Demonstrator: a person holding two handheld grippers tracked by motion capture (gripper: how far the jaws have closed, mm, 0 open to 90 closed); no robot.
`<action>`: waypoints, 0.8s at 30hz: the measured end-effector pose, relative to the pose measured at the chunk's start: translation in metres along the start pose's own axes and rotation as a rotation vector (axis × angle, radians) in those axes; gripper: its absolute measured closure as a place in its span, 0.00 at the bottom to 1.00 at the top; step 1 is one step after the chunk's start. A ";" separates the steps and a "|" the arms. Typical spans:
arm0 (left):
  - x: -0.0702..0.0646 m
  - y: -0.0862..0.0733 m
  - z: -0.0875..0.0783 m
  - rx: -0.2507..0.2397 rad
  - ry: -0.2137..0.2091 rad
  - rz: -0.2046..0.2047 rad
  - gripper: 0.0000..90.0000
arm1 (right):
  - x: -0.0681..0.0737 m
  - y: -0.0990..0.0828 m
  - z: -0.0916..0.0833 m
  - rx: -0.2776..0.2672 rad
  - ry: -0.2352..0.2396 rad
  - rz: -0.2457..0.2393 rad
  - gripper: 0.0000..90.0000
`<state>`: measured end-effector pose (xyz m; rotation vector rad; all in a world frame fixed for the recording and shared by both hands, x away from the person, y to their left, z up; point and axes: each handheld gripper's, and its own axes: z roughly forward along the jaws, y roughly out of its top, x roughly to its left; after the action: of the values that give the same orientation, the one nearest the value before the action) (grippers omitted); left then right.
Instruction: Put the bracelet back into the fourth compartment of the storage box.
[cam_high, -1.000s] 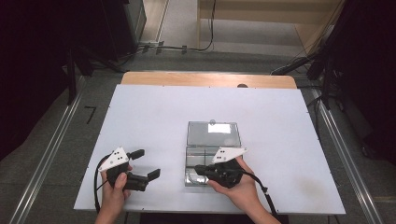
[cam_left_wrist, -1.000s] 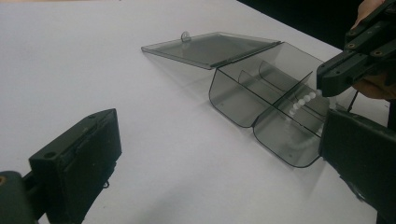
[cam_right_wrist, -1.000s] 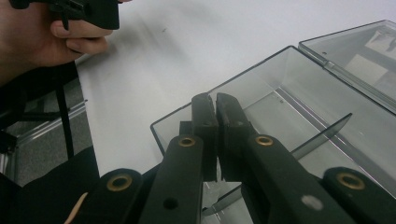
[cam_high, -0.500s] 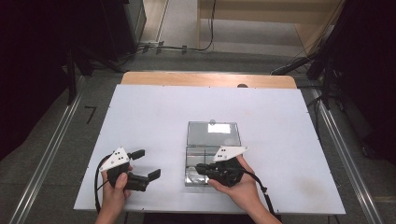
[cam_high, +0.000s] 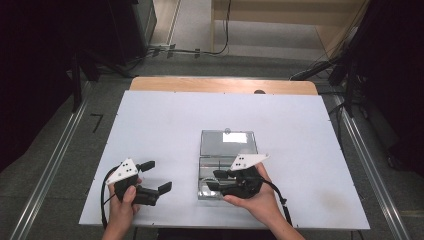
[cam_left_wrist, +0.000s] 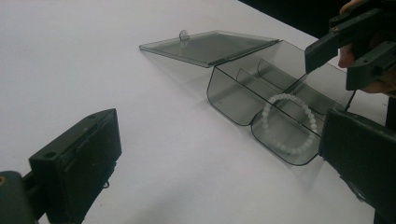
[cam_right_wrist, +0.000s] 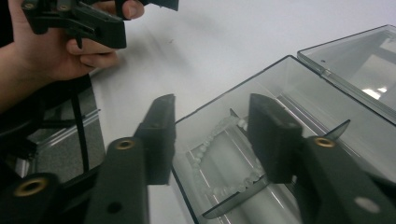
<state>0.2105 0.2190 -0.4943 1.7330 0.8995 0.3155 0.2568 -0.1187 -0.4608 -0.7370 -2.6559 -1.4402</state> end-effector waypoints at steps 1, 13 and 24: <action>0.000 0.000 0.000 0.000 0.000 0.000 0.00 | 0.000 0.001 0.000 -0.001 0.001 -0.002 0.47; 0.000 -0.002 -0.005 -0.006 0.007 -0.006 0.00 | -0.006 0.008 -0.010 -0.028 0.040 -0.018 0.09; 0.000 -0.001 -0.002 -0.005 0.001 -0.003 0.00 | -0.011 0.009 -0.024 -0.063 0.005 -0.012 0.00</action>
<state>0.2088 0.2203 -0.4939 1.7271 0.9011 0.3161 0.2661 -0.1381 -0.4428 -0.7221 -2.6274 -1.5327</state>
